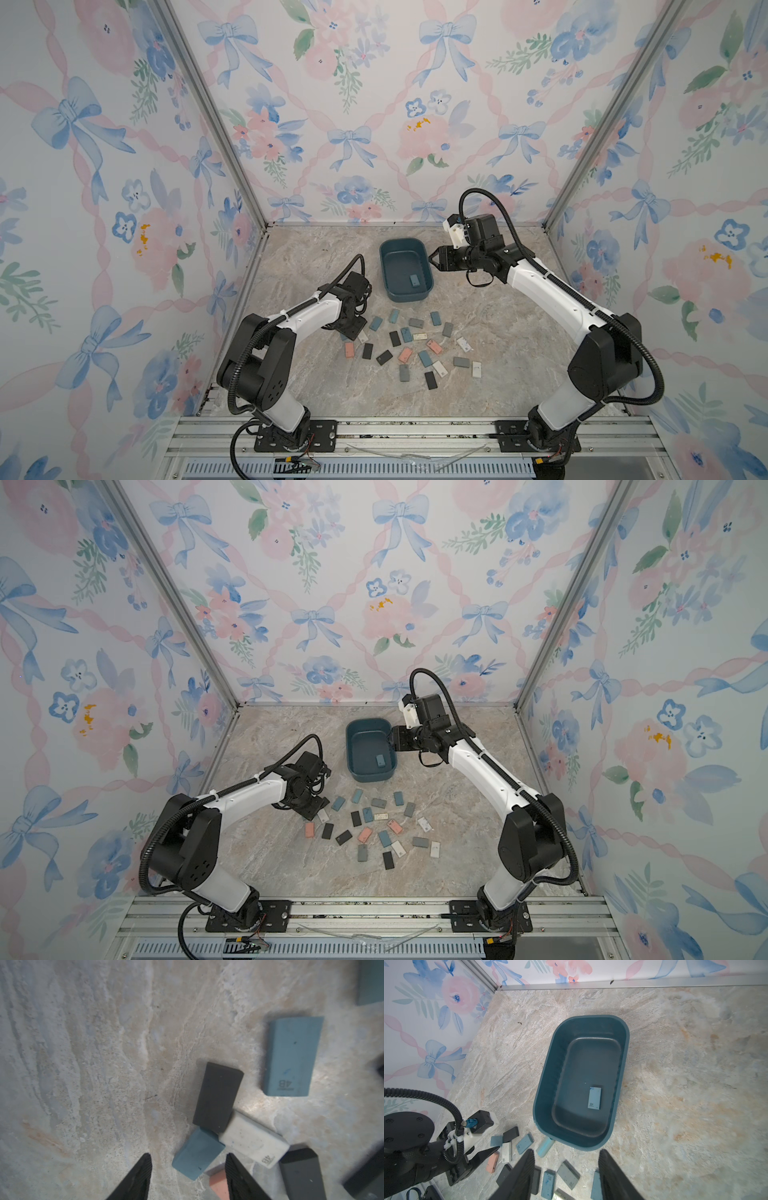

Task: Put the eraser in the storage box
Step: Pick up the eraser from the center of the board.

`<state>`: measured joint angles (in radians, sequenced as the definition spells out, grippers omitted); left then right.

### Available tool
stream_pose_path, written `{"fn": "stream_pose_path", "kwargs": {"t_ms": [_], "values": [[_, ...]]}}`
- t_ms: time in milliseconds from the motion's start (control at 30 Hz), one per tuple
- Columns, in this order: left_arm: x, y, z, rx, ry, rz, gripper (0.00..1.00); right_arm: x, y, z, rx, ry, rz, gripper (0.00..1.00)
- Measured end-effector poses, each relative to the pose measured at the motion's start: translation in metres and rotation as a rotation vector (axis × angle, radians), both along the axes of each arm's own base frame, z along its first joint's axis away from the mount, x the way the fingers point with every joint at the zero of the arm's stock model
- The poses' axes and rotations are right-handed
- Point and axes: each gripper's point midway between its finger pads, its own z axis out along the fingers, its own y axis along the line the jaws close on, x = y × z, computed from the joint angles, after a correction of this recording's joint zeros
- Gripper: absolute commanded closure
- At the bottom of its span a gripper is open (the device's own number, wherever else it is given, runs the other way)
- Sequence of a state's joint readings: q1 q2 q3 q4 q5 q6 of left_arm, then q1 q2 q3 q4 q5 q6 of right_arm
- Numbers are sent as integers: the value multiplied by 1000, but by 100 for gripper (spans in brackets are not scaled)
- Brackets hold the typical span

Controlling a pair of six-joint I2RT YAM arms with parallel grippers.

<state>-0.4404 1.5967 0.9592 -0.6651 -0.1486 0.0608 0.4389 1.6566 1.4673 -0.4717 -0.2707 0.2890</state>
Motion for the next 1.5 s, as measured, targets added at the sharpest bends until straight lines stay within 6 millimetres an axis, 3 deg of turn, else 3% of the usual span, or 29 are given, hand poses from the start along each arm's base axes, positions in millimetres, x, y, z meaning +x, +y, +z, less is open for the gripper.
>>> {"fn": "stream_pose_path", "kwargs": {"t_ms": [400,833,900,1033,1500], "values": [[-3,2,-10,26,34,-20,38,-1,-1,-3,12,14,-1,47],[-5,2,-18,40,58,-28,43,-2,1,-5,33,25,5,48],[-6,2,-18,37,60,-29,45,-3,1,-8,33,31,2,47],[-6,1,-19,32,67,-31,57,-2,1,-8,35,31,2,48],[-2,0,-21,33,83,-3,71,-2,2,-8,37,30,4,47]]}}
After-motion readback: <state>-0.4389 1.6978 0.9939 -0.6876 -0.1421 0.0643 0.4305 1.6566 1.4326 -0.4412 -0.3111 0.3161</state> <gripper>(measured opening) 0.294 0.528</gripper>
